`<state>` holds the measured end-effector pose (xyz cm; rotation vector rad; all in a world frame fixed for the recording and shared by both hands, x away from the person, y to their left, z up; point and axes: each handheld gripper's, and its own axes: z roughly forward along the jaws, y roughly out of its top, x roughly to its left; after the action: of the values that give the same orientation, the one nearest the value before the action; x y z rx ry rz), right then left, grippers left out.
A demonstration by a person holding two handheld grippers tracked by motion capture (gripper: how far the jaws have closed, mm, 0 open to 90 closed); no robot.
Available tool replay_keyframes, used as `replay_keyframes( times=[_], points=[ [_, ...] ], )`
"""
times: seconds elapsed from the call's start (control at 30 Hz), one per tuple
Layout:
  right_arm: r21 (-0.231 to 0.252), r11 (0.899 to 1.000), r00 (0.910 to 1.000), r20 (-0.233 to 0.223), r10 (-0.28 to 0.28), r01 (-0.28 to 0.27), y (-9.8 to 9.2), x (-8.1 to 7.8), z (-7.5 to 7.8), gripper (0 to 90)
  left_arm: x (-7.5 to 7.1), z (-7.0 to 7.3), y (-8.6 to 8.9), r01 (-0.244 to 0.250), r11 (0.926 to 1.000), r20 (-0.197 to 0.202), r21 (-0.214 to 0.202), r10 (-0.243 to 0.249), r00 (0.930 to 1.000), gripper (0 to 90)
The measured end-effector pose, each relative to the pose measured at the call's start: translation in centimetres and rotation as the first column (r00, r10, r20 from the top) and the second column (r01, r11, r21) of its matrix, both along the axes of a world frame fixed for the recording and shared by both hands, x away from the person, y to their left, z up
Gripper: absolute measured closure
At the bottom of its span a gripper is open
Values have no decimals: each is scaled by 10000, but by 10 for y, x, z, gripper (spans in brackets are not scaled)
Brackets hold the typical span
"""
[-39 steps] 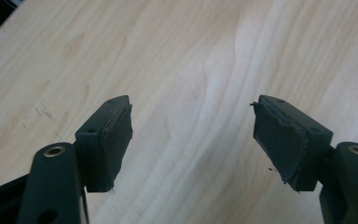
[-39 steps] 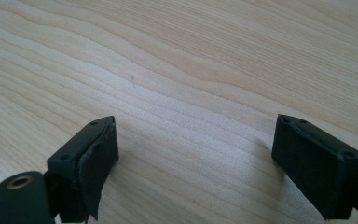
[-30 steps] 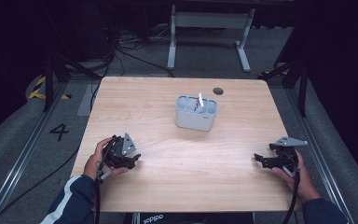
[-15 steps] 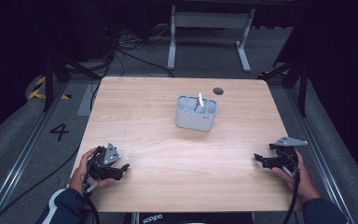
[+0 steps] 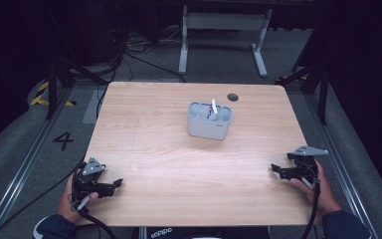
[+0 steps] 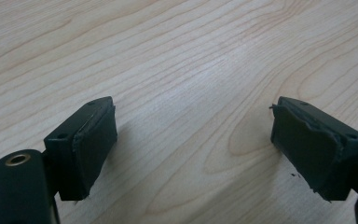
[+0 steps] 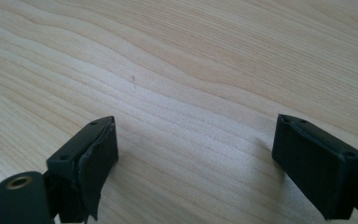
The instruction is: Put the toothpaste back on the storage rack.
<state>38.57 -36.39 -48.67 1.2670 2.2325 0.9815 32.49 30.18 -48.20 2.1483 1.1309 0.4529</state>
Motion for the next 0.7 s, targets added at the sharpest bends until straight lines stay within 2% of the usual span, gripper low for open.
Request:
replay_keyframes(
  times=[0.27,0.7],
  points=[
    [6,10000,10000,-1,32,-32,1,2,0,140,1,0,-2,-369,9993,-60,-16,369,9993,130],
    [-29,10000,10000,-15,47,-47,3,3,0,135,4,-1,-4,-385,9993,-132,14,385,9992,80]
  ],
)
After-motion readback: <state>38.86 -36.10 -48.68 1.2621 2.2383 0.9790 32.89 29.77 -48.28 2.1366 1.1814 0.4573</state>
